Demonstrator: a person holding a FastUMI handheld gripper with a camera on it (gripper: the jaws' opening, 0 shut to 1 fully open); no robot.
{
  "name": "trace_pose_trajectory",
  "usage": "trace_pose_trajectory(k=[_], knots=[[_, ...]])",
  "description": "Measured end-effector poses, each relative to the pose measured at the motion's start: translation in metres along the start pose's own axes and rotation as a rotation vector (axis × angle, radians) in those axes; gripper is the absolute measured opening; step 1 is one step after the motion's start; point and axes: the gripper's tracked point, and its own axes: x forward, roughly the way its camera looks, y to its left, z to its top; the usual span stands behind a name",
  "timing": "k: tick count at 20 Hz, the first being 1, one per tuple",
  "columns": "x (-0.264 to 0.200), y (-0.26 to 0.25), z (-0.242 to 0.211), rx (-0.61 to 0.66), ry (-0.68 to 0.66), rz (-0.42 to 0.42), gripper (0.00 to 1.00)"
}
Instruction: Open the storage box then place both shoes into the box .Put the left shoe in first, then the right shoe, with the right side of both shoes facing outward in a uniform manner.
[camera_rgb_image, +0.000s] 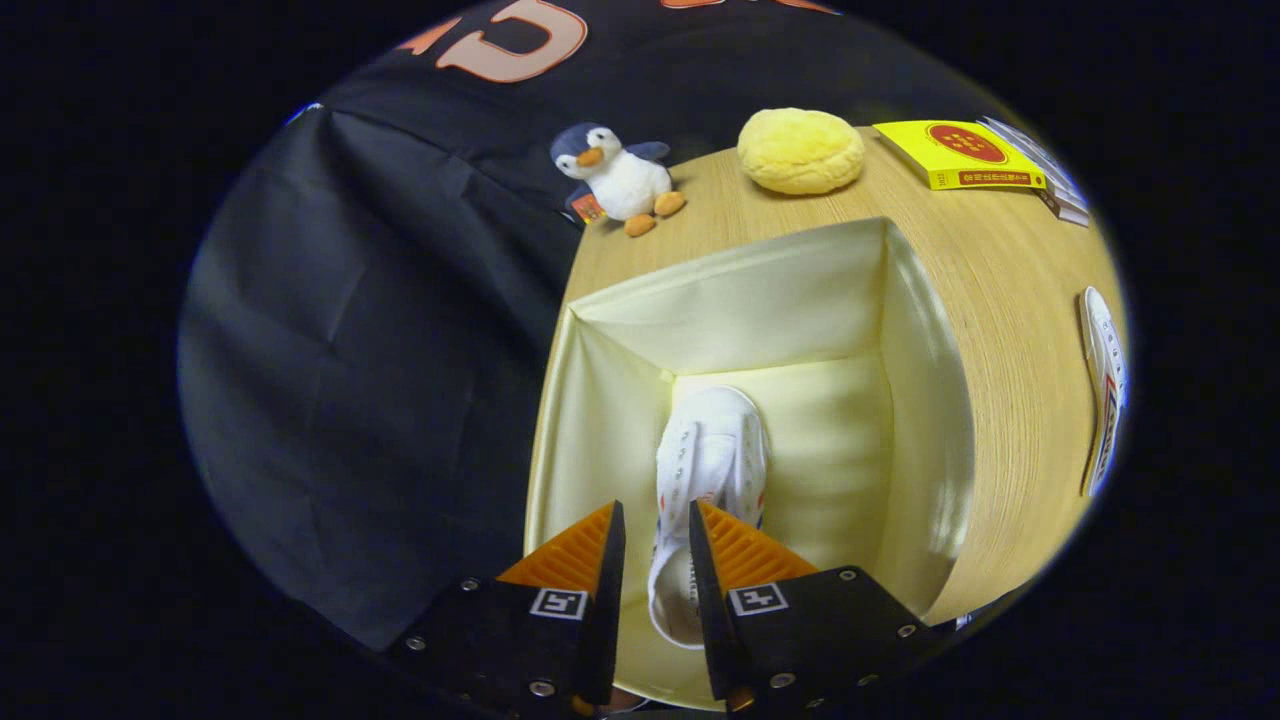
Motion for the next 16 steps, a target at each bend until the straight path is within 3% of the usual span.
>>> trace_pose_trajectory(k=[4,8,12,16], knots=[[-0.044,-0.019,0.02,-0.076,-0.086,0.049,0.5],[-0.093,-0.07,0.034,-0.137,-0.182,0.027,0.69],[-0.142,-0.16,0.041,-0.162,-0.275,-0.114,0.87],[-0.174,-0.266,0.034,-0.099,-0.315,-0.286,0.88]])
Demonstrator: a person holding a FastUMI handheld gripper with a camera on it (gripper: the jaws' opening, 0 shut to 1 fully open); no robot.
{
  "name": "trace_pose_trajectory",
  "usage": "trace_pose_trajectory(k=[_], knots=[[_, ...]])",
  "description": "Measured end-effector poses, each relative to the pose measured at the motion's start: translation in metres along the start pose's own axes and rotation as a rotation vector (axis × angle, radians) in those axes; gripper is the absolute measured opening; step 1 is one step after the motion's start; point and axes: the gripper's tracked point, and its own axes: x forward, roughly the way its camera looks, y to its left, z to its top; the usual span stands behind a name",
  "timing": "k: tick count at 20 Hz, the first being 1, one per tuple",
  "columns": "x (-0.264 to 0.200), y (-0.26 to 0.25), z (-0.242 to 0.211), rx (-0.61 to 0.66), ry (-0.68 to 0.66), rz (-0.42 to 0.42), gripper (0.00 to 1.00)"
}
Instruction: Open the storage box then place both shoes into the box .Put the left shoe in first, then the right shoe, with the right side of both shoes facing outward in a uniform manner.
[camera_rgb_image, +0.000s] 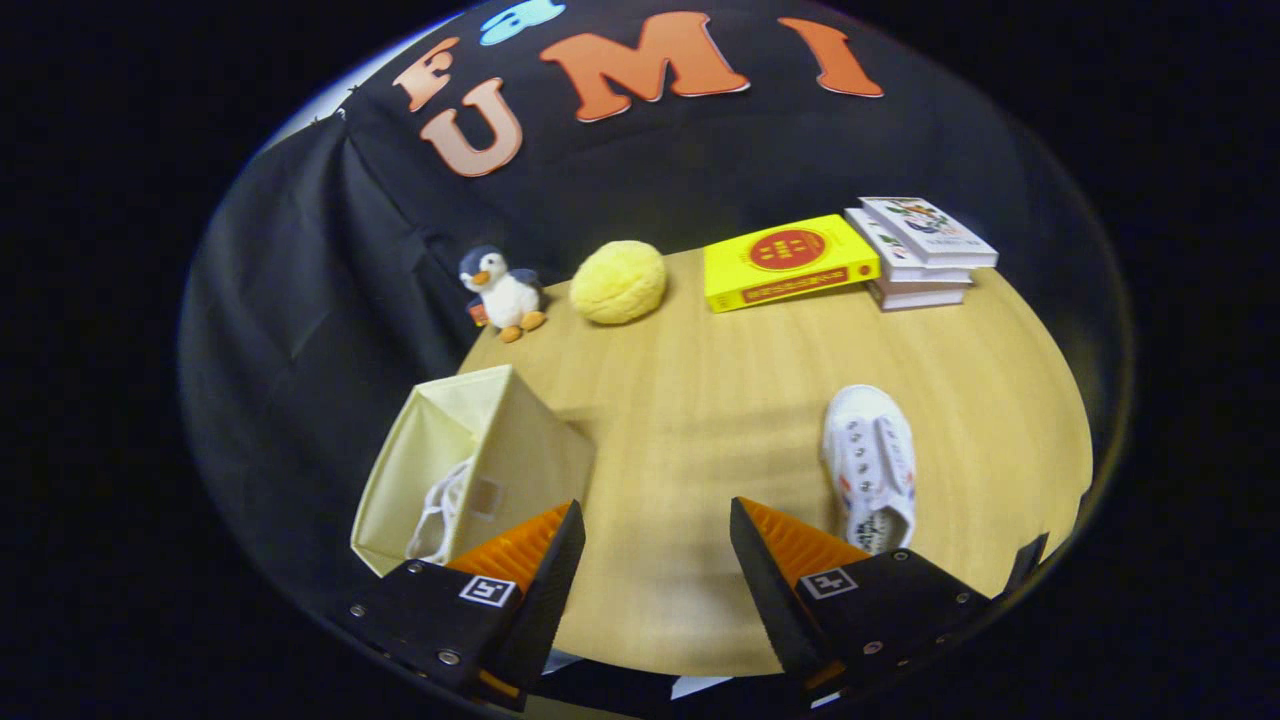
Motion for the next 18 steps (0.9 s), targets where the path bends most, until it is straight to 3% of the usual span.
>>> trace_pose_trajectory(k=[5,7,15,18], knots=[[-0.002,-0.098,-0.025,0.051,0.01,-0.156,0.88],[-0.001,-0.121,-0.039,0.054,0.042,-0.191,0.83],[0.035,-0.157,-0.055,-0.039,0.064,-0.219,0.64],[0.051,-0.163,-0.052,-0.048,0.048,-0.207,0.49]])
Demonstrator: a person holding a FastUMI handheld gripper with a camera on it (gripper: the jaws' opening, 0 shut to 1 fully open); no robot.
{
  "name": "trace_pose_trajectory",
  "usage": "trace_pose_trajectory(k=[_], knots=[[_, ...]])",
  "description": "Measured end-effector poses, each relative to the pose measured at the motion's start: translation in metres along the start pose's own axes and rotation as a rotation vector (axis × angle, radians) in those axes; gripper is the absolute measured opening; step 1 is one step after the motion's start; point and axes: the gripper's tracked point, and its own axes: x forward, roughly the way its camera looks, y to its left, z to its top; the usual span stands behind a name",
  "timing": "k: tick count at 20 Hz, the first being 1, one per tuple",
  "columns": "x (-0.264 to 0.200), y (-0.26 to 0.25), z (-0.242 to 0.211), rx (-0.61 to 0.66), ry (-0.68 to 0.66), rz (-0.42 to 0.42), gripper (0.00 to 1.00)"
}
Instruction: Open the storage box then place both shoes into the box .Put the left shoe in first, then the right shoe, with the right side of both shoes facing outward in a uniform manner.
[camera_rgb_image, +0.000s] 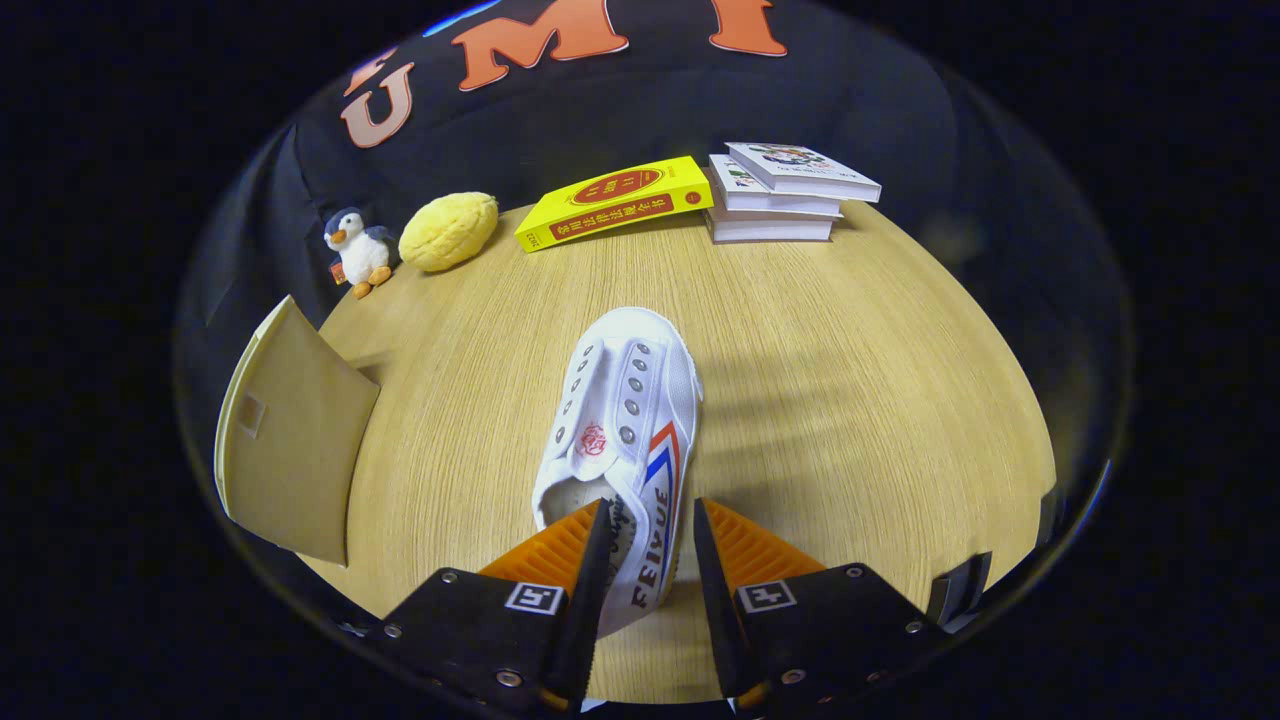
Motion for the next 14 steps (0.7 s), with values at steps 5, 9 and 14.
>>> trace_pose_trajectory(k=[5,9,14], knots=[[0.013,0.001,0.012,-0.103,-0.092,-0.002,0.26],[0.013,-0.002,0.021,-0.12,-0.167,-0.016,0.07],[0.027,-0.008,0.021,-0.114,-0.163,-0.041,0.12]])
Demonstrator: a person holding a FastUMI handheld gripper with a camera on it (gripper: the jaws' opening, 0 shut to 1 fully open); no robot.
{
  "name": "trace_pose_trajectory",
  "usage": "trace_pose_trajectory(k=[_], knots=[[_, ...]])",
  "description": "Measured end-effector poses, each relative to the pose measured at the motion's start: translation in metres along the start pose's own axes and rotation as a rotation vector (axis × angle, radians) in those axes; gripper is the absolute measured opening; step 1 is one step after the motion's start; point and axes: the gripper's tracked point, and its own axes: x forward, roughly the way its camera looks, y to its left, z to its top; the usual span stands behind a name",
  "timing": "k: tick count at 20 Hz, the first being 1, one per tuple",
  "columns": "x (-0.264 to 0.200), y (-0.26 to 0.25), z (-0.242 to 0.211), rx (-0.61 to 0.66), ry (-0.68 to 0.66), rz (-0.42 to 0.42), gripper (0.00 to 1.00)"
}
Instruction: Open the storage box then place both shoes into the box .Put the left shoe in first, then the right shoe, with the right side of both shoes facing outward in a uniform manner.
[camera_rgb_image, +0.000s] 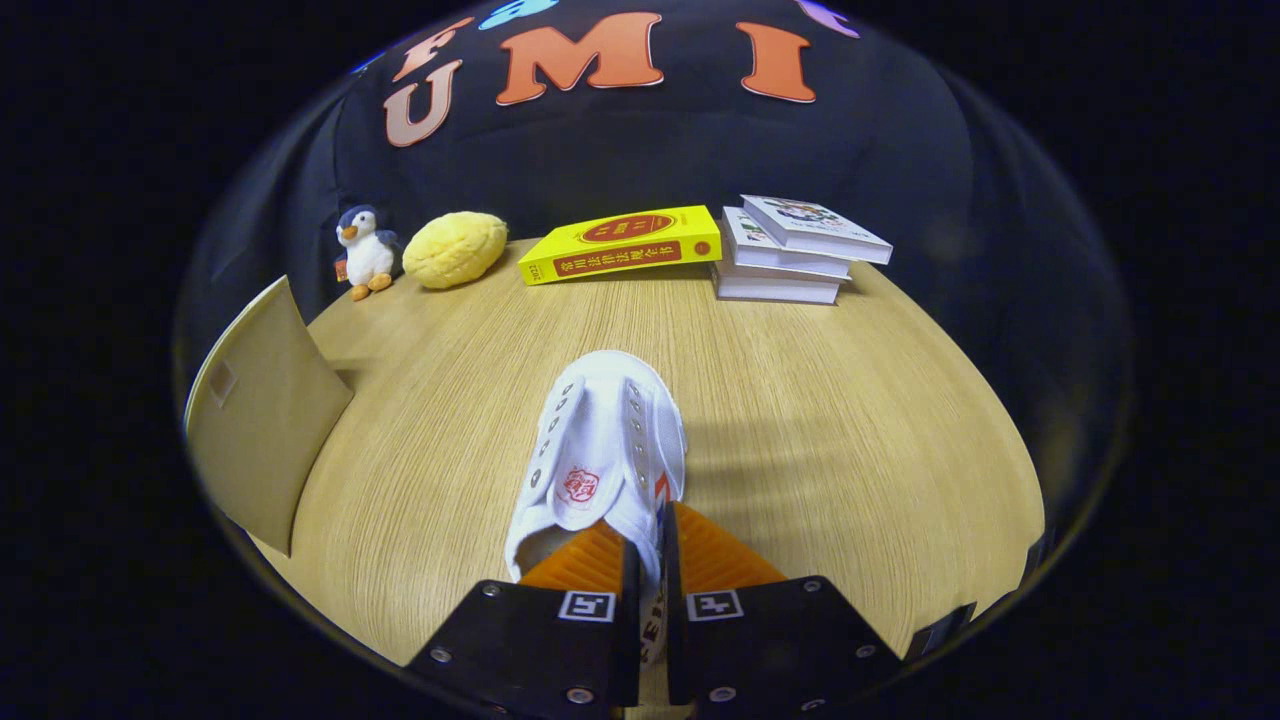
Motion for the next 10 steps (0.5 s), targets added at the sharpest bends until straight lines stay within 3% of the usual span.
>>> trace_pose_trajectory(k=[2,4,10], knots=[[0.004,-0.003,0.005,0.022,0.011,-0.011,0.15],[0.005,-0.003,0.008,0.084,0.023,0.008,0.03],[-0.012,-0.004,0.042,0.204,0.024,0.007,0.01]])
